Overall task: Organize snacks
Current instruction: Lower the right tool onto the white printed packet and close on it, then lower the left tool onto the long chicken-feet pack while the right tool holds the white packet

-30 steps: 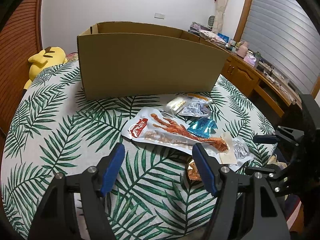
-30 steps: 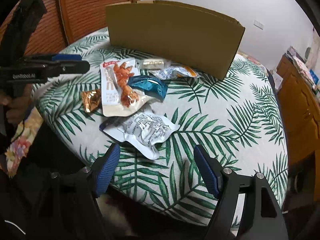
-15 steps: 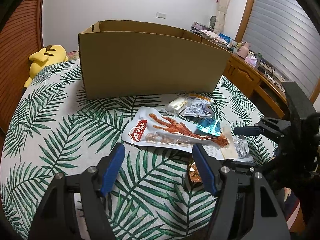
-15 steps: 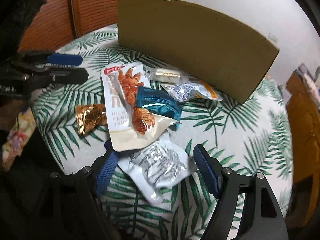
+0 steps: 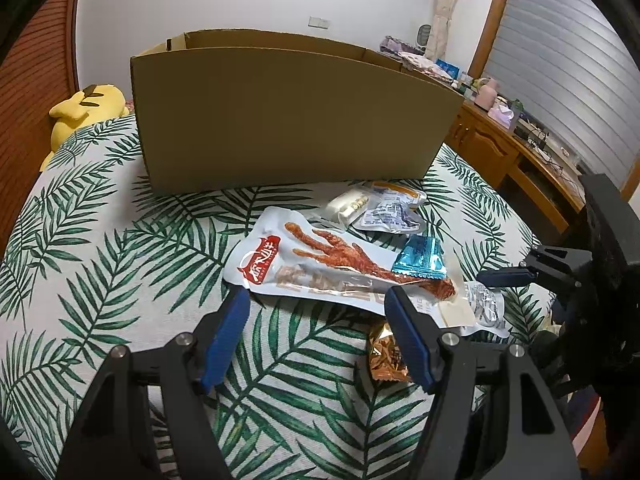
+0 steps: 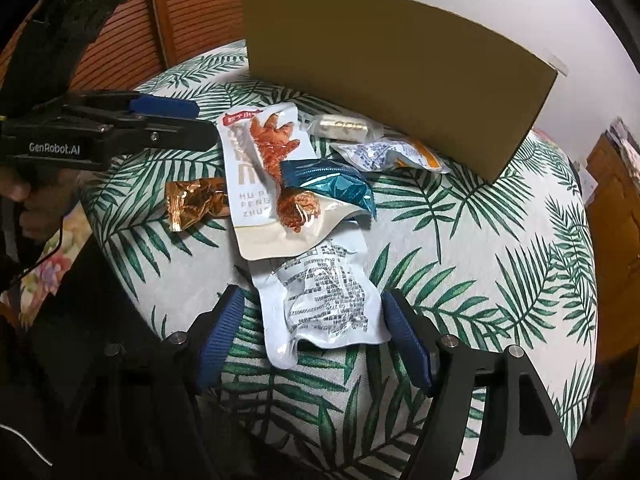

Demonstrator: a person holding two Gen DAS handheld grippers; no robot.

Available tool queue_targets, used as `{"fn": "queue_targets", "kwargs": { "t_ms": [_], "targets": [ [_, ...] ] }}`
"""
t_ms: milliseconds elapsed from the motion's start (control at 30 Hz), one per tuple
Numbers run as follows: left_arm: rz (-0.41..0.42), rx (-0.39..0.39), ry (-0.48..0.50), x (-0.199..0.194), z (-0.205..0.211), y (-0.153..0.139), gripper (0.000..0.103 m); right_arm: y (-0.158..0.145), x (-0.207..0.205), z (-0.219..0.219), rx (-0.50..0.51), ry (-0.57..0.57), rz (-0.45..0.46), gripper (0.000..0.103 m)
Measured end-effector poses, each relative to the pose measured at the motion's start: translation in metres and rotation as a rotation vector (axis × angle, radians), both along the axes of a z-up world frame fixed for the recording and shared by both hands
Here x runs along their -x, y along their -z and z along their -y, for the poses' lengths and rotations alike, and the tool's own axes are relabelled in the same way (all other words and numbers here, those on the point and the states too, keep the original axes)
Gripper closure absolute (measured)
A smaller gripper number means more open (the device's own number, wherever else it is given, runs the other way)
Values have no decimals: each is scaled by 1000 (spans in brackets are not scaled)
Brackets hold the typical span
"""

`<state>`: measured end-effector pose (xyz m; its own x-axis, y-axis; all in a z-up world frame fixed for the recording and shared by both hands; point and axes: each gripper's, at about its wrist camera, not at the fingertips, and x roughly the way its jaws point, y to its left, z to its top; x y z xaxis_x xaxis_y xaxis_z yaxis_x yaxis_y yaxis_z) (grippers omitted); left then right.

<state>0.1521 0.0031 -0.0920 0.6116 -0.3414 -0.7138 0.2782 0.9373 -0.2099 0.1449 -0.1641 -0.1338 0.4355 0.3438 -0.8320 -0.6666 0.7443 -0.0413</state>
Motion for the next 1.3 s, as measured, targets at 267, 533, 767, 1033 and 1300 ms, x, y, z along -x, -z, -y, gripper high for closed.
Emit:
{"fn": "queue_targets", "kwargs": {
  "t_ms": [267, 533, 767, 1033, 1300],
  "targets": [
    [-4, -3, -6, -4, 1, -1, 32, -1, -8, 4, -30, 31, -24, 41],
    [2, -19, -6, -24, 9, -2, 32, -3, -3, 29, -26, 122, -7, 43],
    [-35, -40, -57, -47, 1, 5, 31, -3, -2, 35, -44, 144, 5, 42],
    [-85, -8, -64, -57, -4, 13, 29, -1, 1, 35, -65, 144, 18, 41],
    [-70, -91, -70, -62, -13, 12, 26, -1, 4, 37, -79, 140, 28, 41]
  ]
}}
